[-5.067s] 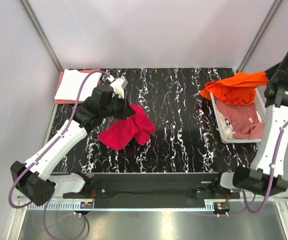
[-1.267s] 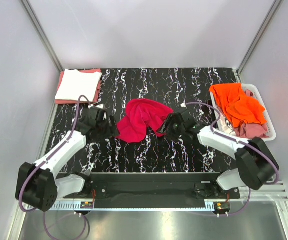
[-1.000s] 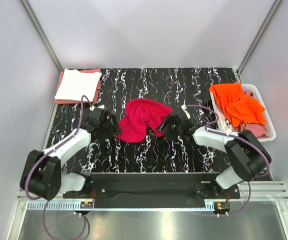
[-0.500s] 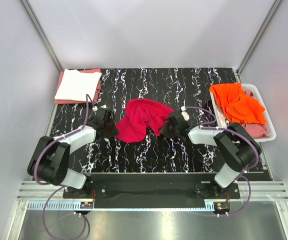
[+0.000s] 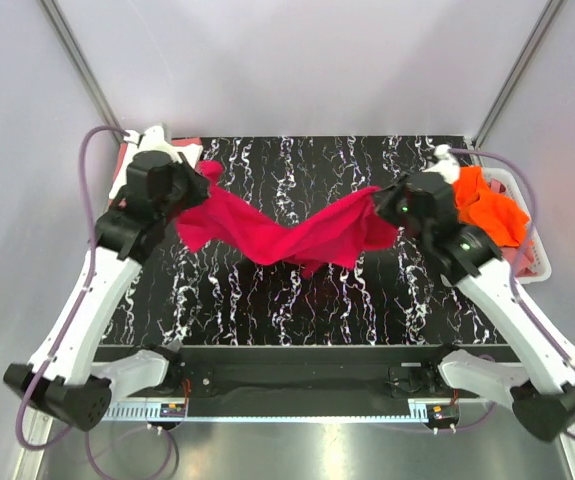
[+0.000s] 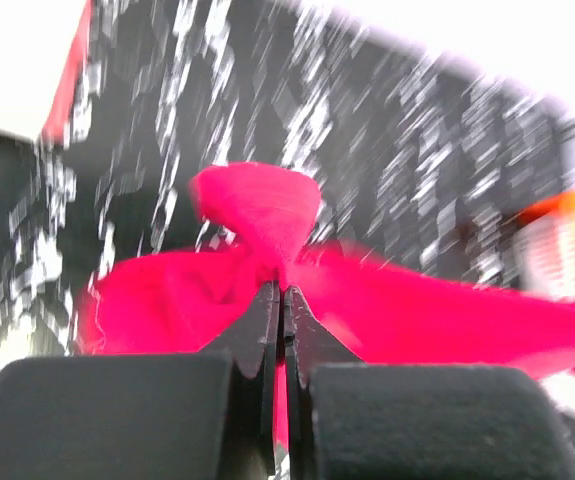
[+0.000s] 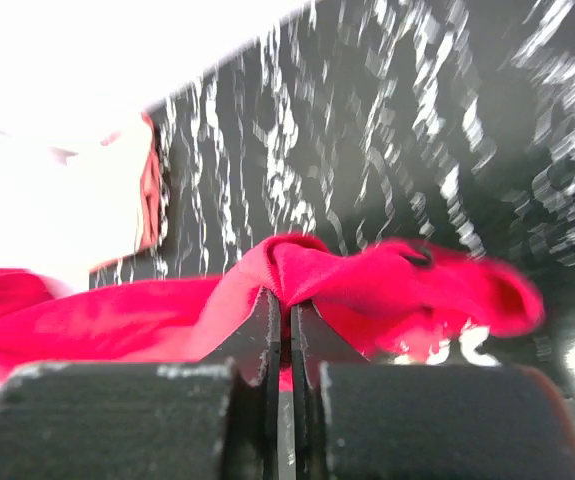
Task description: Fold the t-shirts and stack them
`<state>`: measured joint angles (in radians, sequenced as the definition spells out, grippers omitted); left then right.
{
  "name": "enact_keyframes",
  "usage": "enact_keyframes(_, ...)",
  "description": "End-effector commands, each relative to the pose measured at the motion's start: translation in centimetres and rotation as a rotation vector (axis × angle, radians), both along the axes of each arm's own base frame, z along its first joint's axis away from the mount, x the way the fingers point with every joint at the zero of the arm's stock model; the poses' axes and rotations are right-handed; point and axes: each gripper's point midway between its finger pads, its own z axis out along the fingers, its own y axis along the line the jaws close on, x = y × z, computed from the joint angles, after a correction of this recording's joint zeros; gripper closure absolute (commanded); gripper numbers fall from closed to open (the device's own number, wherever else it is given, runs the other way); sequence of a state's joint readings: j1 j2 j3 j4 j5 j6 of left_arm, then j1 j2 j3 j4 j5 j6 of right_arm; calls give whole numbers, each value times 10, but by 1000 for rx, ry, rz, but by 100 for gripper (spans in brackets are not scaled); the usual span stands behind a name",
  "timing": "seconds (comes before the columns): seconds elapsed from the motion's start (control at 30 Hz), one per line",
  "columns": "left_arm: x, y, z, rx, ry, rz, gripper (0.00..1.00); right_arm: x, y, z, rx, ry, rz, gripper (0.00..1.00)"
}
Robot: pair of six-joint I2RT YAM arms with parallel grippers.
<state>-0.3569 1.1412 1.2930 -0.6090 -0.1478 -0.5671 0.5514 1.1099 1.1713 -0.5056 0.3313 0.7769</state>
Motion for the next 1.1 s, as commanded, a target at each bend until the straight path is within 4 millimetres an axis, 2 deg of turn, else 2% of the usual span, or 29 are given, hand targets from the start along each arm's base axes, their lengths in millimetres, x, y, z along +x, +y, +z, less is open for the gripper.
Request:
enact_keyframes(0.0,-18,11,-18,90,102,-11,100,-25,-41,-17,-222,98,-21,100)
enact_keyframes(0.13,-16,15,-26,117,116,-1,100,-21,-52,-14,-288,94,-34,98)
enact_keyframes(0.2,-9,14,-42,148,158,-5,100,-5,-62,-24,-348,116,-49,96)
enact_keyframes(0.27,4,9,-65,166,225,-21,100,12,-57,-29,-344,120,4,95)
enact_keyframes(0.3,9,4,-68,161,238,-35,100,33,-60,-40,-372,132,27,92)
enact_keyframes(0.33,14,2,-75,162,257,-37,100,43,-57,-48,-375,148,59,91)
enact_keyframes(0.37,23,-2,-91,171,302,-41,100,56,-48,-47,-360,148,109,91)
enact_keyframes(0.4,29,-4,-100,176,321,-41,100,74,-51,-77,-403,223,129,91)
enact_keyframes(0.43,37,-4,-120,189,373,-38,100,92,-47,-67,-397,204,144,89)
enact_keyframes(0.47,41,-5,-129,194,396,-36,100,104,-47,-74,-404,226,153,88)
enact_keyframes(0.5,48,-6,-135,195,410,-35,99,117,-49,-103,-418,308,158,84)
enact_keyframes(0.53,53,-6,-143,196,431,-34,95,122,-46,-107,-412,339,162,69)
enact_keyframes(0.57,61,-2,-163,206,482,-33,91,136,-46,-85,-404,313,132,64)
enact_keyframes(0.6,70,-3,-162,196,481,-40,84,127,-47,-96,-383,407,106,61)
enact_keyframes(0.63,73,-7,-164,166,493,-89,68,127,-44,-85,-351,406,97,60)
enact_keyframes(0.67,76,-8,-154,156,467,-103,61,118,-43,-86,-327,429,91,60)
enact_keyframes(0.7,73,-14,-144,133,446,-138,55,106,-42,-71,-257,423,47,60)
enact_keyframes(0.73,67,-18,-118,121,381,-156,45,88,-44,-87,-240,470,36,59)
enact_keyframes(0.77,63,-19,-108,137,349,-190,41,78,-47,-87,-223,471,16,58)
enact_keyframes(0.8,58,-20,-98,147,321,-202,39,64,-50,-75,-165,451,-31,57)
enact_keyframes(0.83,49,-21,-80,147,271,-215,34,54,-51,-79,-142,462,-47,57)
enact_keyframes(0.87,41,-21,-82,144,274,-228,31,32,-48,-107,-107,538,-27,56)
enact_keyframes(0.9,33,-28,-79,115,271,-274,31,23,-44,-101,-24,516,-55,56)
enact_keyframes(0.93,24,-31,-71,98,249,-309,31,-1,-43,-132,4,603,-63,56)
enact_keyframes(0.97,15,-34,-78,100,262,-351,30,-7,-40,-131,65,588,-88,57)
enact_keyframes(1.0,7,-39,-78,80,262,-399,30,-16,-40,-141,83,606,-100,58)
enact_keyframes(1.03,2,-39,-76,87,250,-414,30,-31,-47,-162,78,650,-135,58)
enact_keyframes(1.07,-3,-37,-86,90,267,-411,30,-32,-48,-157,117,608,-171,58)
